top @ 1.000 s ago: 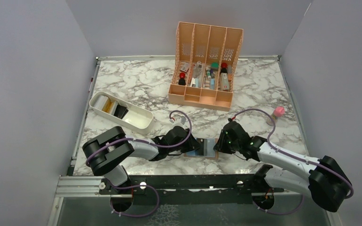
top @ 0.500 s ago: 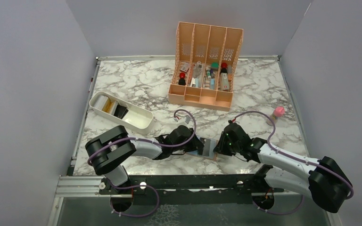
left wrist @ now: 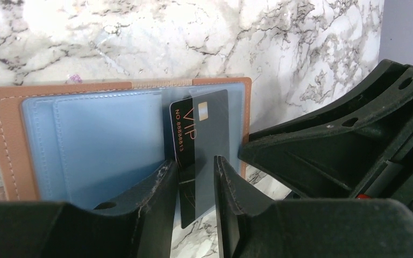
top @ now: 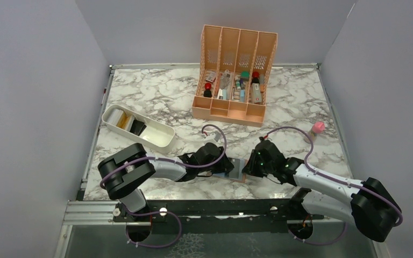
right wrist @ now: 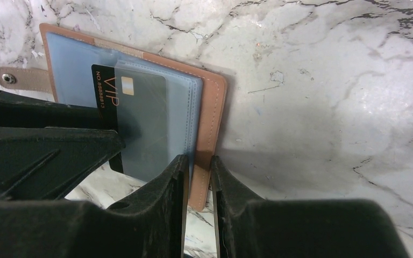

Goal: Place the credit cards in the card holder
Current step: Insert the credit card into the card holder.

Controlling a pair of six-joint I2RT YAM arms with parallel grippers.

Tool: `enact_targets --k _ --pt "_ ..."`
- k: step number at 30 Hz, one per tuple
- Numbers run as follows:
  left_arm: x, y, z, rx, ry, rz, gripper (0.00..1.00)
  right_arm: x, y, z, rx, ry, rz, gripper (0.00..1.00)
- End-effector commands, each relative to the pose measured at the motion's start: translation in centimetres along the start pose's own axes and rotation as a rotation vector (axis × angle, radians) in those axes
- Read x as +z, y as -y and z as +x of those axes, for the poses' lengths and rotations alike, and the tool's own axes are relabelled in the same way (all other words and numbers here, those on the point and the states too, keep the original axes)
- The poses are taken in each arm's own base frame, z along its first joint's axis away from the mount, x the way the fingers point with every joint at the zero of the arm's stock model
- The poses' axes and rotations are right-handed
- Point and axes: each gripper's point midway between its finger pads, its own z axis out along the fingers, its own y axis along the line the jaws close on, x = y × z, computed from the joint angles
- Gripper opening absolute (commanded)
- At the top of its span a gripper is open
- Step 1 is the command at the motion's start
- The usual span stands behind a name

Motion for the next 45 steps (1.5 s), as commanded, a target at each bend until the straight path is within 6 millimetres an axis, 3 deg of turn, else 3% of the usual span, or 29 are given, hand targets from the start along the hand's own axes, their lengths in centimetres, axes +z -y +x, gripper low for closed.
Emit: enact_targets --k 1,7,13,18,22,27,32,35,40,45 --pt "0.2 2.2 -0.8 0.054 0.011 0.045 0.34 0.2 -0.3 -0.3 -0.014 0.017 -0.016 0.26" --pt "1.1 2.3 0.4 0.046 -0.028 0.043 0.34 0.3 -0.4 -1.2 -0.045 0.040 0.000 0.26" --pt "0.7 3.7 -0.5 0.059 -0.003 0.076 0.34 0.6 0.4 -2.2 -0.071 0.079 0.056 0.26" --pt "1.9 4.4 0.8 0.077 -0.063 0.124 0.35 1.0 0.2 -3.2 -0.103 0.113 0.065 0.27" --pt "2.3 3.8 1.3 0.077 -0.073 0.115 0.35 0.9 -0.2 -3.6 -0.117 0.122 0.060 0.27" --pt "0.9 3.8 -0.6 0.071 -0.007 0.116 0.36 -0.1 0.3 -4.1 -0.106 0.144 0.094 0.28" --pt "-0.5 3.2 -2.7 0.075 0.052 0.065 0.39 -2.1 0.8 -4.6 -0.048 0.144 0.165 0.43" --pt "-1.1 2.7 -3.4 0.097 0.069 0.025 0.41 -2.9 0.1 -4.6 -0.032 0.132 0.145 0.48" --pt "-2.0 1.6 -4.5 0.101 0.082 -0.028 0.42 -3.3 -1.8 -4.6 -0.024 0.112 0.068 0.48" --pt "-4.6 0.1 -6.9 0.125 0.148 -0.090 0.41 -2.6 -2.6 -4.4 -0.031 0.073 0.068 0.53"
